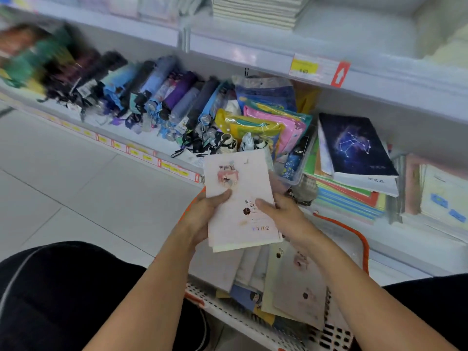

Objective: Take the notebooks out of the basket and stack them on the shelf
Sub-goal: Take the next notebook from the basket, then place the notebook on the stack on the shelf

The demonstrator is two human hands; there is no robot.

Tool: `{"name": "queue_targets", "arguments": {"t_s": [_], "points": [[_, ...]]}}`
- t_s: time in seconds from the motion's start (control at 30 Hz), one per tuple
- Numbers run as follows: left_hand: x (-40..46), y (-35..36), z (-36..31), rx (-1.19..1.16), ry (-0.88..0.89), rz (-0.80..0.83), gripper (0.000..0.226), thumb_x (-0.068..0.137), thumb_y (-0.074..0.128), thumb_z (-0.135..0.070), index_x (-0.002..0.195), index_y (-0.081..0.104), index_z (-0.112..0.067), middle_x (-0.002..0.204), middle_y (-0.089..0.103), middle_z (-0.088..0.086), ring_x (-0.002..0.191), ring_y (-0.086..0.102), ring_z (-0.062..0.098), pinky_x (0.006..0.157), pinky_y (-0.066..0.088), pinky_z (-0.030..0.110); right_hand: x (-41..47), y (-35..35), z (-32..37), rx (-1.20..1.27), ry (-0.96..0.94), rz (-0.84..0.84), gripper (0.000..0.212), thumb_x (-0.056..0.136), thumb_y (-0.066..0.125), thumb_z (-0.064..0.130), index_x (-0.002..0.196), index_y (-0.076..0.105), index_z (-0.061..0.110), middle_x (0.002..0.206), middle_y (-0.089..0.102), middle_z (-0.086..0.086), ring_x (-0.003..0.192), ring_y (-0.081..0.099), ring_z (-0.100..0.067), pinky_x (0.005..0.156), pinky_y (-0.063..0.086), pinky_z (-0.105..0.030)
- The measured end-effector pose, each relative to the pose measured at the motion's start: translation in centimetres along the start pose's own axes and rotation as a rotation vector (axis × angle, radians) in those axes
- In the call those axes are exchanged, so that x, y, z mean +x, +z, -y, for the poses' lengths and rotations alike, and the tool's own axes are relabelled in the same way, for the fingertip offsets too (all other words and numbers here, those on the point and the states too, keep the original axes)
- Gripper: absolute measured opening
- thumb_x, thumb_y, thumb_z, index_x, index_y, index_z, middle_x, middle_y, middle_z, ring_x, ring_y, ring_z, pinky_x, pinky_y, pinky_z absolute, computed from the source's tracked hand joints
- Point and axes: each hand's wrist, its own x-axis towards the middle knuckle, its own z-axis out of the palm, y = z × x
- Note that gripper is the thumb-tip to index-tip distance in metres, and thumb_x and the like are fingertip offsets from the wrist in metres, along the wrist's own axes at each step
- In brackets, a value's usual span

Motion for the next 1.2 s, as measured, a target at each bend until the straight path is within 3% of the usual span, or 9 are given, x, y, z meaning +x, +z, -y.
{"name": "queue_targets", "arguments": {"t_s": [0.23, 0.37, 0.43, 0.53, 0.7, 0.9, 1.03, 1.13, 1.2], "points": [[-2.1, 4.3, -11.8, 0.139, 0.307, 0.047, 0.039, 0.086, 0.067, -0.009, 0.123, 0.058, -0.011, 0.111, 0.072, 0.013, 0.097, 0.070, 0.034, 0.077, 0.060, 0.044, -1.5, -1.2, 12.3, 0.258, -0.380, 0.005, 0.031, 0.102, 0.048, 0.007, 0.125, 0.056, 0.025, 0.123, 0.069, -0.003, 0.111, 0.067, -0.027, 0.093, 0.054, -0.050], [-4.3, 7.3, -17.4, 0.487, 0.446, 0.151, 0.023, 0.100, 0.051, -0.028, 0.118, 0.057, -0.015, 0.080, 0.066, 0.006, 0.046, 0.055, 0.020, 0.038, 0.038, 0.021, -1.3, -3.7, 19.8, 0.302, -0.481, -0.188, 0.029, 0.101, 0.051, 0.012, 0.130, 0.055, 0.015, 0.121, 0.070, -0.004, 0.107, 0.069, -0.025, 0.092, 0.055, -0.052], [-3.8, 9.0, -20.1, 0.468, 0.532, 0.132, 0.022, 0.103, 0.046, -0.023, 0.115, 0.057, -0.009, 0.063, 0.051, 0.003, 0.038, 0.035, 0.012, 0.036, 0.024, 0.017, -1.6, -5.0, 23.3, 0.374, -0.476, -0.140, 0.028, 0.101, 0.052, 0.014, 0.129, 0.052, 0.013, 0.121, 0.070, -0.007, 0.102, 0.071, -0.026, 0.081, 0.060, -0.050], [-2.4, 11.8, -24.9, 0.425, 0.623, 0.069, 0.020, 0.103, 0.045, -0.020, 0.115, 0.058, -0.010, 0.059, 0.047, 0.000, 0.040, 0.031, 0.008, 0.037, 0.027, 0.017, -2.4, -6.4, 27.7, 0.385, -0.448, -0.012, 0.027, 0.101, 0.052, 0.013, 0.128, 0.051, 0.011, 0.109, 0.072, -0.011, 0.074, 0.074, -0.025, 0.054, 0.061, -0.037], [1.3, 15.7, -32.2, 0.249, 0.635, 0.028, 0.035, 0.096, 0.058, -0.009, 0.128, 0.051, 0.005, 0.089, 0.055, 0.010, 0.055, 0.049, 0.009, 0.048, 0.046, 0.016, 0.4, -8.6, 34.6, 0.480, -0.447, -0.112, 0.031, 0.100, 0.047, -0.002, 0.131, 0.049, -0.002, 0.114, 0.066, -0.018, 0.054, 0.070, -0.020, 0.047, 0.054, -0.020], [5.3, 19.9, -39.5, 0.087, 0.690, 0.026, 0.036, 0.094, 0.058, 0.003, 0.127, 0.048, 0.013, 0.092, 0.059, 0.012, 0.061, 0.061, 0.011, 0.058, 0.055, 0.015, 4.7, -11.1, 42.4, 0.547, -0.498, -0.185, 0.013, 0.098, 0.046, -0.009, 0.107, 0.055, -0.011, 0.106, 0.060, -0.019, 0.072, 0.063, -0.028, 0.049, 0.057, -0.021], [8.0, 21.6, -42.4, 0.207, 0.652, -0.037, 0.010, 0.091, 0.058, 0.007, 0.098, 0.060, 0.001, 0.094, 0.063, 0.012, 0.083, 0.065, 0.019, 0.083, 0.059, 0.030, 8.0, -12.7, 44.9, 0.559, -0.515, -0.167, 0.016, 0.095, 0.051, -0.011, 0.083, 0.060, -0.005, 0.089, 0.063, -0.016, 0.071, 0.062, -0.023, 0.048, 0.056, -0.019], [10.2, 22.1, -42.6, 0.255, 0.696, -0.044, 0.019, 0.098, 0.042, 0.007, 0.114, 0.051, 0.002, 0.110, 0.059, 0.015, 0.104, 0.062, 0.029, 0.071, 0.055, 0.030, 10.6, -13.9, 45.0, 0.387, -0.489, -0.201, 0.004, 0.086, 0.069, -0.003, 0.087, 0.065, -0.005, 0.091, 0.066, -0.015, 0.068, 0.061, -0.018, 0.050, 0.055, -0.018], [11.8, 22.0, -42.7, 0.325, 0.742, -0.135, 0.013, 0.093, 0.049, 0.012, 0.100, 0.052, 0.001, 0.094, 0.058, 0.014, 0.078, 0.062, 0.024, 0.058, 0.054, 0.027, 12.2, -15.0, 44.7, 0.076, -0.458, -0.327, 0.026, 0.078, 0.082, 0.010, 0.094, 0.067, -0.005, 0.080, 0.063, -0.012, 0.056, 0.054, -0.014, 0.043, 0.047, -0.017]]}}
